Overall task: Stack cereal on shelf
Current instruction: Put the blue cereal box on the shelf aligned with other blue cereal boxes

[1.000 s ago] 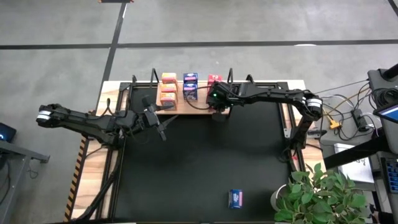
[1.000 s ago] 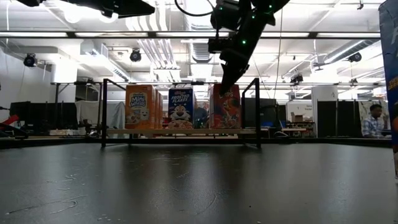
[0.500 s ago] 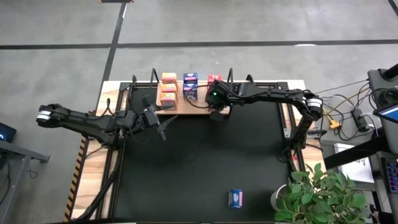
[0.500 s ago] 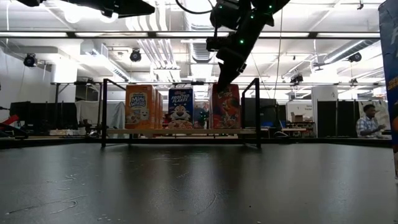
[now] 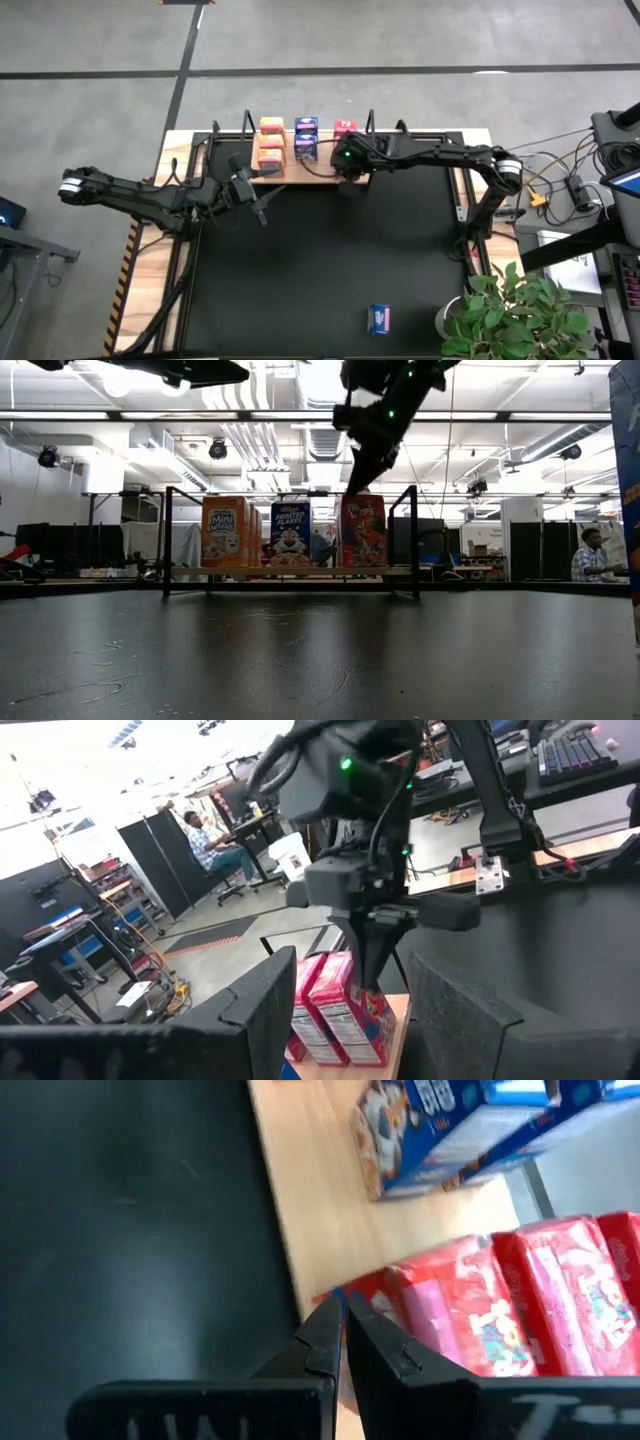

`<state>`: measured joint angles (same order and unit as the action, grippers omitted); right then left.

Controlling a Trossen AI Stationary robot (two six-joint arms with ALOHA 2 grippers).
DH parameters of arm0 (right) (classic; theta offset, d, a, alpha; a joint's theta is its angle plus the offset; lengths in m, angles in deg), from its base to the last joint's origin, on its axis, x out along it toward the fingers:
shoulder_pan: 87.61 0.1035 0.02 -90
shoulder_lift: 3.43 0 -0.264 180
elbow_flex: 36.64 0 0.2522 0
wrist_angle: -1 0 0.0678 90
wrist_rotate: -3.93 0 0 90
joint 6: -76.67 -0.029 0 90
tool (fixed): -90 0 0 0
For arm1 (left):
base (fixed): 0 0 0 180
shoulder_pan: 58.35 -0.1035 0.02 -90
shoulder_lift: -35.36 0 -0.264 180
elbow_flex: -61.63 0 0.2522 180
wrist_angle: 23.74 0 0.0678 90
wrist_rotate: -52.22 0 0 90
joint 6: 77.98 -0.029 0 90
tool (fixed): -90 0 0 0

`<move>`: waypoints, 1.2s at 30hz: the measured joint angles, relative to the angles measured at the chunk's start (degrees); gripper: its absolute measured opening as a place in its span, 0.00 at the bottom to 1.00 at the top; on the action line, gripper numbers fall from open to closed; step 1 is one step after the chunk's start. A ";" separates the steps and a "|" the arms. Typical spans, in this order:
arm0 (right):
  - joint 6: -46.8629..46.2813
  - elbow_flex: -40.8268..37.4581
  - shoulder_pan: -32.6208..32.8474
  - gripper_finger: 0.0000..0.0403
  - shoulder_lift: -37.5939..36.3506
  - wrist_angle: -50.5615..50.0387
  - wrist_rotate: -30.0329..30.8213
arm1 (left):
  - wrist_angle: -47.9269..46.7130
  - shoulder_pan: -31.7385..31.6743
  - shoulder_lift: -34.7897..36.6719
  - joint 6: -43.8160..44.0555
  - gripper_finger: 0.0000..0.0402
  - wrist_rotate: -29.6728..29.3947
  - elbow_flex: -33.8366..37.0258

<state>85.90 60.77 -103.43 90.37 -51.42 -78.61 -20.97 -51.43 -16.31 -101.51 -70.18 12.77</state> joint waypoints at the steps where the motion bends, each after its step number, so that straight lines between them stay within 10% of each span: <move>1: -0.92 0.02 0.59 0.03 -0.31 -0.01 -0.27 | 0.20 0.02 0.01 0.00 0.44 0.00 0.00; 26: -24.40 6.72 36.89 0.03 -1.49 -14.70 -8.07 | 1.01 0.02 0.01 -1.99 0.44 2.14 -1.64; 36: -27.48 6.38 46.86 0.03 -2.73 -21.10 -7.50 | 0.46 2.26 -1.42 9.99 0.43 9.44 -1.31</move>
<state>58.41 67.15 -56.57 87.64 -72.52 -86.11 -20.51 -49.18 -17.73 -91.52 -60.74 11.46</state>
